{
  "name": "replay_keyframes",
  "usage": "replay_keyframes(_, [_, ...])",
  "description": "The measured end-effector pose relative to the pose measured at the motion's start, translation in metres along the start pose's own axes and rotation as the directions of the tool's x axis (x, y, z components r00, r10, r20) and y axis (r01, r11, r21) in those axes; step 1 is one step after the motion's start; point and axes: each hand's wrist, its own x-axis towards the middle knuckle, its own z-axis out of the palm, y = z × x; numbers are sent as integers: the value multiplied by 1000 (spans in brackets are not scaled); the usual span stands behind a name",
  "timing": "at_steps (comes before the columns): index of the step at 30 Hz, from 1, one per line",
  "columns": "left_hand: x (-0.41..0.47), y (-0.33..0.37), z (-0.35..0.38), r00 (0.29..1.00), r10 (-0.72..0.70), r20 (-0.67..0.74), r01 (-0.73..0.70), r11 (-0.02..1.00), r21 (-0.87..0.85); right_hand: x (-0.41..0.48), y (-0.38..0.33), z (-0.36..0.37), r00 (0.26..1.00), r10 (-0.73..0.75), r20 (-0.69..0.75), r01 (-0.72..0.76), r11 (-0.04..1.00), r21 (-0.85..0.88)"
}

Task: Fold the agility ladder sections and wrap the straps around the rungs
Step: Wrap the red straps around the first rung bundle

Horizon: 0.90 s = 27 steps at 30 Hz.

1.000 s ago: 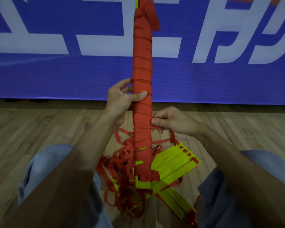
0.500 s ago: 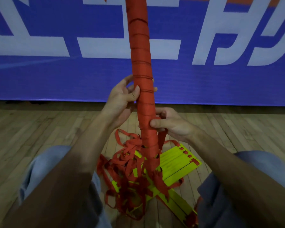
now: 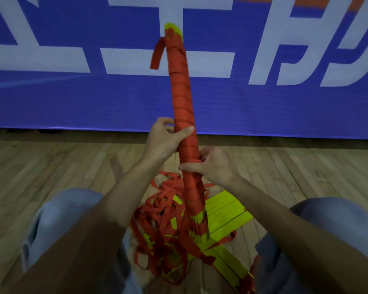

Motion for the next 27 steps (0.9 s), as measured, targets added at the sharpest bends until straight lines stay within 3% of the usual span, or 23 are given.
replay_keyframes(4, [3,-5,-4,989,-9,-150,2,999,-45,-5,-2,5,998,-61,-11,59,993,-104])
replay_keyframes(10, [7,4,-12,990,-13,-144,-8,990,-144,3,5,0,993,-117,33,114,988,101])
replay_keyframes(14, [11,12,-19,993,-90,-77,65,957,-282,1,1,-16,964,-163,209,99,954,283])
replay_keyframes(22, [6,16,-23,982,-18,190,109,870,-482,-5,4,-13,843,-175,508,-248,712,656])
replay_keyframes(27, [0,19,-27,951,64,302,103,857,-505,-4,6,-8,817,-284,502,-210,664,718])
